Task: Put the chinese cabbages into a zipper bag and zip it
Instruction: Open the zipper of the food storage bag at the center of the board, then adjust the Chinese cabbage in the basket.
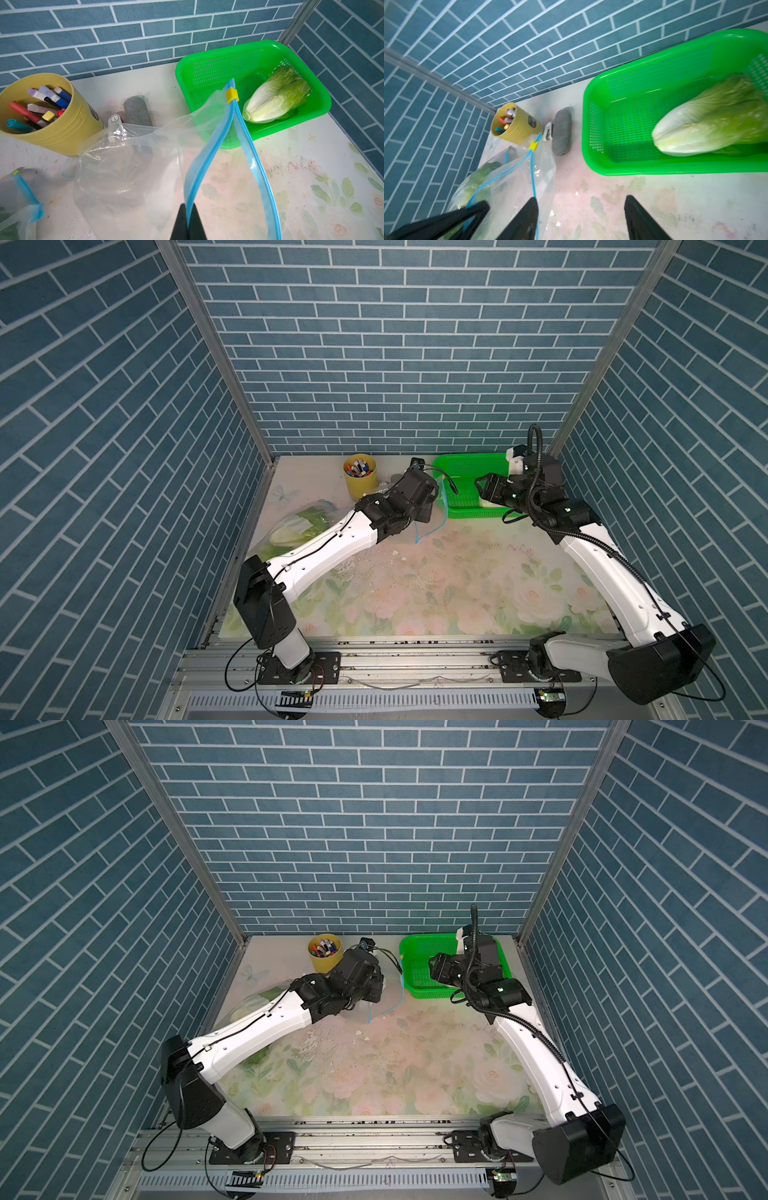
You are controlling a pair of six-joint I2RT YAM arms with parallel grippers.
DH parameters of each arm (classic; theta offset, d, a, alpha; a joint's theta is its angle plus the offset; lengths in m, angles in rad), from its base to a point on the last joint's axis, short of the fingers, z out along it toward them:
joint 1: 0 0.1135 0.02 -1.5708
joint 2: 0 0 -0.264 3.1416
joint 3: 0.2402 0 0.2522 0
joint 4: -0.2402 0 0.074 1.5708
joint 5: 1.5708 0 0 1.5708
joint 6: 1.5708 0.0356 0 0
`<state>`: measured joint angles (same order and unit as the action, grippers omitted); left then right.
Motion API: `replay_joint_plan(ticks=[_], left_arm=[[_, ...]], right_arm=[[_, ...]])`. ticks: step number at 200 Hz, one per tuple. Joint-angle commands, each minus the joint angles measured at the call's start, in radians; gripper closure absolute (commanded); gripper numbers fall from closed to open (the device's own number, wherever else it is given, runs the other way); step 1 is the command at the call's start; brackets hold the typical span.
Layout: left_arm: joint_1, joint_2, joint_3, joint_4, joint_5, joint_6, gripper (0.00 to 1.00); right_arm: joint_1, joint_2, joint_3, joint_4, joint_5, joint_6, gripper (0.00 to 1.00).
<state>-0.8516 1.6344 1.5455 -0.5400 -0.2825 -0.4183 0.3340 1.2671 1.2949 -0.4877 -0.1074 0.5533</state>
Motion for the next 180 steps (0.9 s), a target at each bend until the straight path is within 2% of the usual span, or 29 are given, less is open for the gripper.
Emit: replay_joint_plan(ticks=[1, 13, 43, 83, 147, 180], left_arm=[[-0.004, 0.008, -0.004, 0.027, 0.024, 0.006, 1.0], [-0.004, 0.014, -0.003, 0.028, 0.03, 0.003, 1.0], [-0.004, 0.019, -0.019, 0.053, 0.051, -0.005, 1.0], [-0.004, 0.02, -0.021, 0.054, 0.067, -0.008, 1.0], [-0.004, 0.02, -0.025, 0.061, 0.072, -0.02, 1.0], [-0.004, 0.019, -0.028, 0.061, 0.066, -0.029, 1.0]], right_arm=[[-0.078, 0.066, 0.04, -0.027, 0.023, 0.032, 0.32], [-0.126, 0.101, 0.052, -0.01, -0.015, 0.04, 0.3], [-0.236, 0.194, 0.072, 0.015, 0.034, 0.021, 0.27], [-0.383, 0.346, 0.101, 0.046, -0.006, 0.031, 0.26], [-0.457, 0.572, 0.253, 0.027, 0.012, -0.027, 0.24], [-0.466, 0.67, 0.342, 0.004, -0.033, -0.036, 0.24]])
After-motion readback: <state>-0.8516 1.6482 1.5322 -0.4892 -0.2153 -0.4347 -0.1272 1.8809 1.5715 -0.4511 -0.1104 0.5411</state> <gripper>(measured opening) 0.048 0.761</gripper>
